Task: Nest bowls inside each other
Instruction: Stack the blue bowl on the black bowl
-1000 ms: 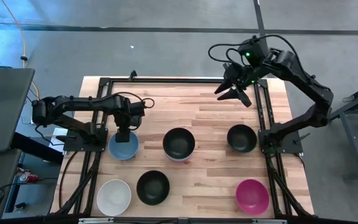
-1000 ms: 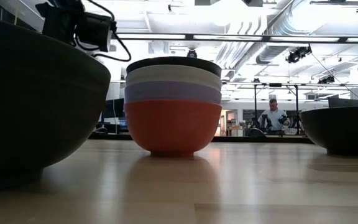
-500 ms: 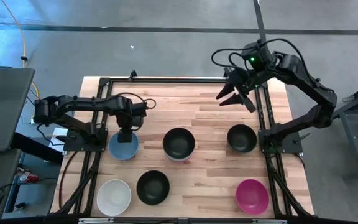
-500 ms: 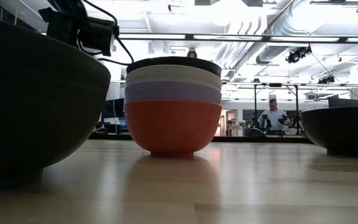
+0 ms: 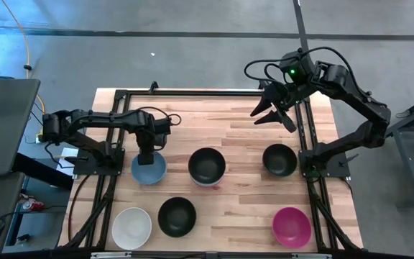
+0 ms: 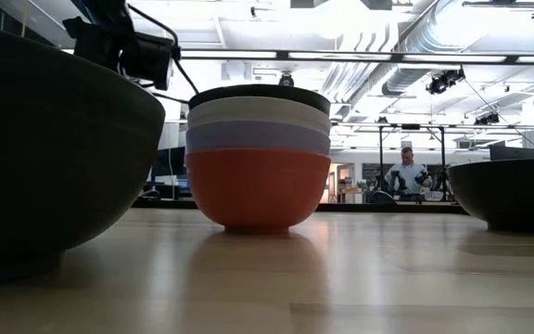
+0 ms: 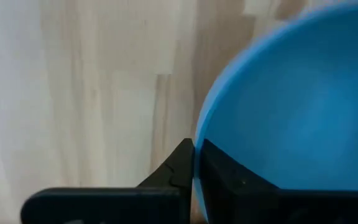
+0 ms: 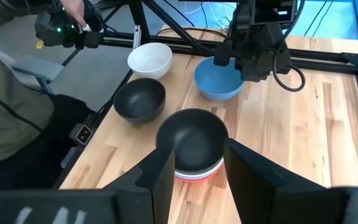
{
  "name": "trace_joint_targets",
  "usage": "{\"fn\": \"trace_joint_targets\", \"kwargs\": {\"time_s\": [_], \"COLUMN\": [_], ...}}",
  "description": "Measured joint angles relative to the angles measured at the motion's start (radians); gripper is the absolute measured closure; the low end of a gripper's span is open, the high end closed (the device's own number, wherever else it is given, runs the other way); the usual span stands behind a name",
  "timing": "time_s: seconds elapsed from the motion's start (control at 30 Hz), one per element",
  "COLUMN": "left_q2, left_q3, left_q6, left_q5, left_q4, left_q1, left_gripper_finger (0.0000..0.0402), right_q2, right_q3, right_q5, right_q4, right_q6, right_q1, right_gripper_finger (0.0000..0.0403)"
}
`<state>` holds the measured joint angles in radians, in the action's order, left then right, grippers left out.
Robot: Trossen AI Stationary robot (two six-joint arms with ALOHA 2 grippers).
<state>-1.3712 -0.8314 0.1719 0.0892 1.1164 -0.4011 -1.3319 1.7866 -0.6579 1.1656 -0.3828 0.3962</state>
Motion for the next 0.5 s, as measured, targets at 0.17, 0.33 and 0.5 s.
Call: {"fn": "trace_joint_targets", "kwargs": {"time_s": [0.17, 0.33, 0.5], "left_q2": [0.0, 0.0, 0.0], "left_q3": [0.0, -0.042, -0.173], "left_q6": [-0.001, 0.024, 0.03], "left_q5": [0.071, 0.108, 0.109], "left_q4": [0.003, 0.033, 0.132], "left_q1": [-0.048, -0.102, -0.146], "left_gripper_finger": [0.0397, 0.0399, 0.04], "right_q2": [0.0, 0.0, 0.0], "right_q3": [0.0, 0.0, 0.0], "right_q5": [0.0, 0.0, 0.004], "right_q4": [0.0, 0.001, 0.007], "right_q6": [0.0, 0.0, -0.003], "right_q1": [0.0, 0.0, 0.0], "right_gripper_finger": [0.0274, 0.0274, 0.0274]}}
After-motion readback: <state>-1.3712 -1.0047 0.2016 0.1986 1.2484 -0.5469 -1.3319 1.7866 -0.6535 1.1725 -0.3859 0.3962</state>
